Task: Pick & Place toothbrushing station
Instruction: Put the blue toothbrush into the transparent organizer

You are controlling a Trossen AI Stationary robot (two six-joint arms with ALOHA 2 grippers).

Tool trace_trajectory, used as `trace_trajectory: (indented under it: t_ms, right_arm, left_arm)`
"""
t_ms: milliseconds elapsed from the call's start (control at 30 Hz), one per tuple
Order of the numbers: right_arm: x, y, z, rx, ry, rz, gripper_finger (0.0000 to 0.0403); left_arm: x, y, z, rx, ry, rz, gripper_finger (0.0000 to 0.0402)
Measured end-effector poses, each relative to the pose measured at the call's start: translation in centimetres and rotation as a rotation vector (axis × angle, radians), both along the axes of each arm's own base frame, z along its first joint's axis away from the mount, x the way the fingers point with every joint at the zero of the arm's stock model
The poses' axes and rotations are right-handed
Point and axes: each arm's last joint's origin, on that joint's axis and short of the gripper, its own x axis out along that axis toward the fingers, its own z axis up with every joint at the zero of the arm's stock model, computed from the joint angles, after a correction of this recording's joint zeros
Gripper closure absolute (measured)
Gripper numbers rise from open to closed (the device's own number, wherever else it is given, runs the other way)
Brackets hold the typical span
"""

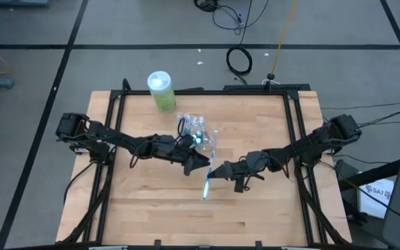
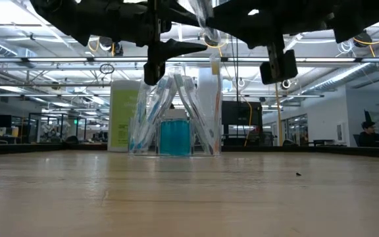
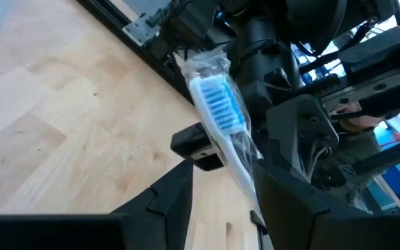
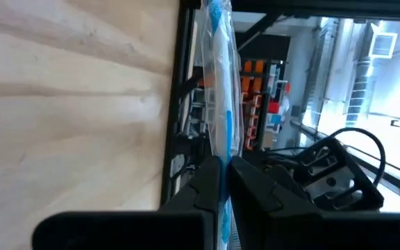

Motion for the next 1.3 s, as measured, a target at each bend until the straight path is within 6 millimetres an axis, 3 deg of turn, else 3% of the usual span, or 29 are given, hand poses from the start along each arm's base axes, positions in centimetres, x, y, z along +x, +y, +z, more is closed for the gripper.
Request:
trace_trajectory:
  t_ms: [667,1067,1300]
  right_arm:
    - [0.6,-2.3,-0.1,-0.008,-0.001,-0.074,0.0390]
    - [0.6,-2.4,-0.2,-0.006,0.004,-0.080,0.0387]
    - [0.6,-2.4,-0.1,0.172,0.032,-0.108,0.0365]
  left_arm:
    - [0.1,1.0,0.1,0.039,-0.014,0.024,0.0248]
    - [0.1,1.1,0.1,0.083,-0.020,0.020,0.0389]
    - [0.1,1.1,0.1,0.104,-0.024,0.016,0.0389]
